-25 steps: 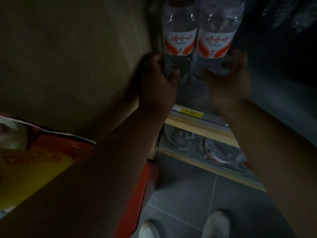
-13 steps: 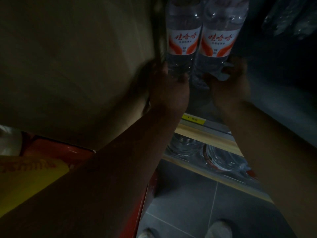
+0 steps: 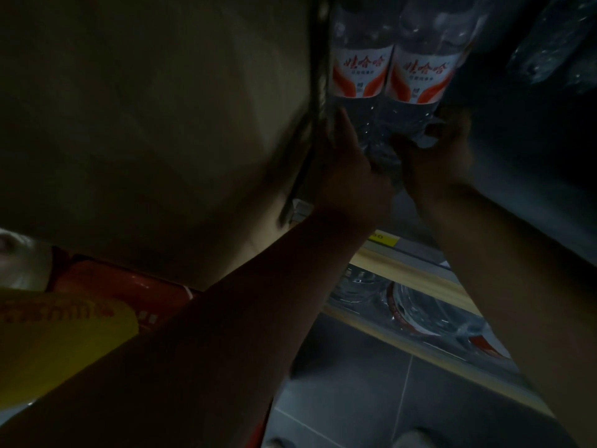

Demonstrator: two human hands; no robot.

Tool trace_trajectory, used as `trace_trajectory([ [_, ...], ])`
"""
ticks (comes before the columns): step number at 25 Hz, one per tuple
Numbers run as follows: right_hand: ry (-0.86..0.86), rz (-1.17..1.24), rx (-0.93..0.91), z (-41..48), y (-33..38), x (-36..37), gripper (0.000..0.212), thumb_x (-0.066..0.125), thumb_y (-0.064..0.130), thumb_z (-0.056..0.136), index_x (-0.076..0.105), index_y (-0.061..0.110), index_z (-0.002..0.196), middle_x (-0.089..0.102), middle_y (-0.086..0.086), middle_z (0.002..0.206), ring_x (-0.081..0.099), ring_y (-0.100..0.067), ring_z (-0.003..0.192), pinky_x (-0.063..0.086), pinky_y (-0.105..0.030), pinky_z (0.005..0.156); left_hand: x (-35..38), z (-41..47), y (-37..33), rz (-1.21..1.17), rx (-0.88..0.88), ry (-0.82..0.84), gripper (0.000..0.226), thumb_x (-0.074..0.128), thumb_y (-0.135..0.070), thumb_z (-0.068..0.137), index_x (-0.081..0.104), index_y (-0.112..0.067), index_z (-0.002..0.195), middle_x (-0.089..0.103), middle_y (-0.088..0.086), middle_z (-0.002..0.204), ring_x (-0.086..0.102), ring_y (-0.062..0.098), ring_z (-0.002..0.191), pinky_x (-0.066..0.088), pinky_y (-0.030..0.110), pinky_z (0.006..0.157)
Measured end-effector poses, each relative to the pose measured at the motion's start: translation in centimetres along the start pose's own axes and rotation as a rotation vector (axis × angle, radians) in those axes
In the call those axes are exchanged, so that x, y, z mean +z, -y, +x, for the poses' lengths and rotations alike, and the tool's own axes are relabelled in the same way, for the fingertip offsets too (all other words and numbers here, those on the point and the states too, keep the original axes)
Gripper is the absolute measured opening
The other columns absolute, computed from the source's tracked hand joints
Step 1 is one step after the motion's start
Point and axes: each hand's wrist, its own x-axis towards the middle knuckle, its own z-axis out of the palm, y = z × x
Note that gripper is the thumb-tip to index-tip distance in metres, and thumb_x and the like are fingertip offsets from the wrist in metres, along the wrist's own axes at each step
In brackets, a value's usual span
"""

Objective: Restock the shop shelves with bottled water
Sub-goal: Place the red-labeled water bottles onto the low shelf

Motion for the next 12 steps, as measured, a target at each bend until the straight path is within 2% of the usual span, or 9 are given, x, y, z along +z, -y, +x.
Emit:
trace_trajectory([
  [1,0.002,0.005,-0.005,0.1,0.0,0.0,0.057,0.073,0.021,0.083,0.043,0.018,0.131,0.052,0.019,0.106,0.051,0.004,0.093,0.043,-0.01,0.078,0.0,0.0,0.3,0.009,-0.002,0.016,0.073,0.009,-0.035,0.102,0.054,0.018,0.123,0.057,0.041,0.12,0.059,0.054,0.11,0.053,0.058,0.087],
  [2,0.006,0.005,-0.012,0.1,0.0,0.0,0.058,0.072,0.022,0.083,0.042,0.018,0.132,0.054,0.016,0.112,0.052,0.001,0.097,0.043,-0.011,0.079,-0.1,0.3,0.6,0.021,-0.009,0.044,0.082,0.006,-0.043,0.103,0.057,0.019,0.119,0.059,0.042,0.116,0.061,0.054,0.106,0.054,0.058,0.085],
  [3,0.011,-0.003,-0.022,0.3,-0.2,0.2,0.06,0.072,0.023,0.083,0.041,0.018,0.134,0.056,0.01,0.121,0.053,-0.004,0.105,0.044,-0.016,0.084,0.0,0.5,0.7,0.012,-0.004,0.061,0.081,0.008,-0.043,0.104,0.057,0.021,0.117,0.059,0.042,0.115,0.061,0.055,0.105,0.054,0.058,0.086],
  [5,0.016,-0.017,-0.048,0.6,-0.5,0.6,0.065,0.073,0.029,0.08,0.04,0.019,0.136,0.055,0.003,0.133,0.053,-0.013,0.117,0.045,-0.027,0.094,0.5,1.1,0.7,0.039,0.0,0.044,0.062,0.021,-0.026,0.097,0.053,0.022,0.121,0.056,0.043,0.12,0.057,0.055,0.111,0.051,0.056,0.093],
  [7,0.023,0.014,-0.058,0.8,-0.9,0.9,0.071,0.074,0.035,0.074,0.04,0.021,0.135,0.054,0.003,0.133,0.054,-0.014,0.116,0.047,-0.035,0.098,0.2,1.6,1.0,0.068,-0.032,0.153,0.063,0.032,-0.02,0.084,0.044,0.02,0.13,0.048,0.043,0.13,0.049,0.054,0.123,0.042,0.051,0.102],
  [8,0.032,0.023,-0.055,1.0,-1.1,1.0,0.072,0.074,0.035,0.073,0.04,0.021,0.135,0.054,0.003,0.133,0.053,-0.012,0.115,0.048,-0.037,0.098,-0.2,1.7,1.1,0.079,-0.041,0.223,0.062,0.04,-0.017,0.085,0.038,0.018,0.136,0.042,0.042,0.137,0.042,0.053,0.13,0.037,0.048,0.107],
  [10,0.057,0.007,-0.048,1.1,-1.4,1.0,0.07,0.074,0.028,0.078,0.038,0.018,0.137,0.052,0.001,0.135,0.051,-0.011,0.117,0.045,-0.032,0.1,-1.2,2.2,1.4,0.108,-0.057,0.366,0.072,0.056,-0.011,0.088,0.022,0.009,0.147,0.026,0.034,0.151,0.026,0.045,0.142,0.026,0.041,0.114],
  [12,0.097,-0.07,-0.028,1.0,-1.7,0.3,0.066,0.071,0.021,0.084,0.039,0.016,0.141,0.051,0.001,0.137,0.051,-0.012,0.121,0.043,-0.026,0.102,-2.2,2.3,1.6,0.128,-0.08,0.443,0.08,0.063,-0.018,0.089,0.016,-0.002,0.152,0.022,0.024,0.157,0.02,0.036,0.146,0.024,0.038,0.116],
])
